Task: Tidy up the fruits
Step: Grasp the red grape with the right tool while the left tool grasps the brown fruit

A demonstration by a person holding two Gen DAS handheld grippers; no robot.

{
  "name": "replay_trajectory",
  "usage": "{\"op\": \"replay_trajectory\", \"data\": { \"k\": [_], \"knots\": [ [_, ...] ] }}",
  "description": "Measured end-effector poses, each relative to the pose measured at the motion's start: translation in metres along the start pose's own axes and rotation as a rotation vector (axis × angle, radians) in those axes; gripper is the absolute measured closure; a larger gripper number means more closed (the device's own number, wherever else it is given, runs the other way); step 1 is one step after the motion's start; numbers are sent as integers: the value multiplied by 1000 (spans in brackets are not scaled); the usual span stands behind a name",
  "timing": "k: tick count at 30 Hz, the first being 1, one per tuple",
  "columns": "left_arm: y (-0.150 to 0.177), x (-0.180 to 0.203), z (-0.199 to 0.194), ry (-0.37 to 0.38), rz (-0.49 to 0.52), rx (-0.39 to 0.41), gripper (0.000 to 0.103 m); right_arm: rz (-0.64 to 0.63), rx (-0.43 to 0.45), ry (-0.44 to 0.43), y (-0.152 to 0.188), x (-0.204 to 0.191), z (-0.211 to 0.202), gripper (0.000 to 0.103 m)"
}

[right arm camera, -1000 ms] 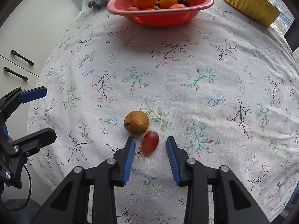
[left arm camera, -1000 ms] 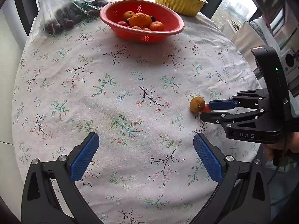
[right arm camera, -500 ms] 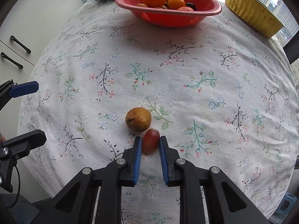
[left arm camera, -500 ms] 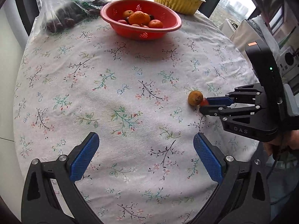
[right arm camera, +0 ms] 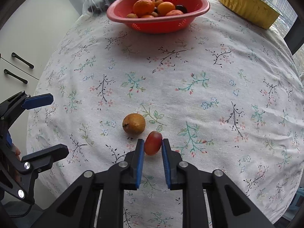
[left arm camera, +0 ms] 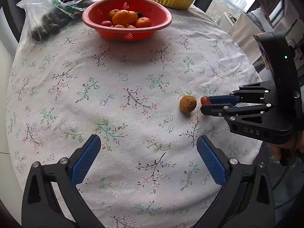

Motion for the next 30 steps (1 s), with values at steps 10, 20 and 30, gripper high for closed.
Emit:
{"op": "replay_trajectory", "data": {
  "k": [10,20,30],
  "knots": [
    [-36,38,31,39,87,-16,1,62,22,-7,2,36,-17,82],
    [-47,57,65,65,141,-70,39,85,18,-14,0,58,-24,82],
    [-50,62,75,73,152,-66,71,73,6,-16,-3,60,-19,82]
  ]
}}
Point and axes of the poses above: each gripper's, at about its wrist camera, not at the fingertips, and z roughly the way its jaws point, x to its right, y to its underside, the point moved 7 cm from there along z, roughly the way its jaws point, and after that the axes turned 6 degrees about z, right-handed, at the moved point
